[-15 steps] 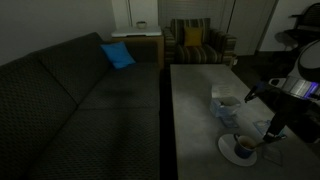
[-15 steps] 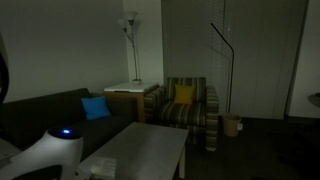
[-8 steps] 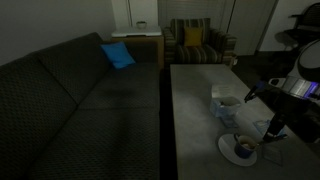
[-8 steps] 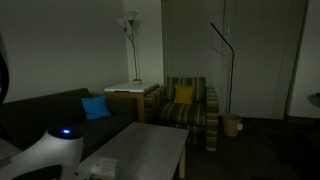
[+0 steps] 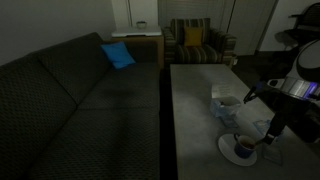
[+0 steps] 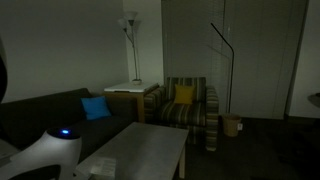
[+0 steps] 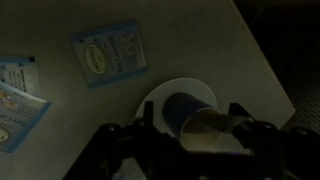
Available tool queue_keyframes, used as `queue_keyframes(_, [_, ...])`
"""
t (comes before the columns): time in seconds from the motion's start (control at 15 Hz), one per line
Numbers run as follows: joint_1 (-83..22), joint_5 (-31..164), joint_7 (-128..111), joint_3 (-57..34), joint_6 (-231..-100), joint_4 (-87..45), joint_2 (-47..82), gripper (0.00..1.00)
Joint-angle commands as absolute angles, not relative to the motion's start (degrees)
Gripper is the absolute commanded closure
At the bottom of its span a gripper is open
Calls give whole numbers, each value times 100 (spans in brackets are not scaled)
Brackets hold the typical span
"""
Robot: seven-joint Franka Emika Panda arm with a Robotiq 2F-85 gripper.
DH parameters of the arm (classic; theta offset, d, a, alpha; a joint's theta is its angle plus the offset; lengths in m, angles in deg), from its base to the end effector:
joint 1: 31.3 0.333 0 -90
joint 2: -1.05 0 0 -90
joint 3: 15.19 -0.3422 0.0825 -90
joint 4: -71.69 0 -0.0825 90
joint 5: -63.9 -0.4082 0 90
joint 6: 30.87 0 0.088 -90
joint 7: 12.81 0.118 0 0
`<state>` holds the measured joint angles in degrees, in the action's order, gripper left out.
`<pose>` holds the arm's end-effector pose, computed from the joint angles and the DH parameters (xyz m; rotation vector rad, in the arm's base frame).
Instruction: Take the blue cup and place it on the white plate then take the spoon and put it in the blue cup then remove the spoon from the blue cup and place it on the table
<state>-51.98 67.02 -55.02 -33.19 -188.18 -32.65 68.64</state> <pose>0.5668 0.0013 -0.1120 -2.6726 -0.8068 0.1034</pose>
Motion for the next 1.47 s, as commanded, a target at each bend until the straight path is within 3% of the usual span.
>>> queue_keyframes(0.0, [-5133,6667,-5450,-3295,-18387,-3300,6692,0])
queue_keyframes(0.47, [-5002,6484,-5462,-3241,-17087,-3007,6634,0])
queue_keyframes(0.6, [-4995,6404,-5483,-3241,-17069,-2971,6618,26])
queue_keyframes(0.8, [-4970,6299,-5475,-3228,-17110,-2901,6638,49])
queue_keyframes(1.13, [-4948,6191,-5457,-3212,-17144,-2837,6664,55])
queue_keyframes(1.4, [-4932,6187,-5462,-3192,-17139,-2804,6681,90])
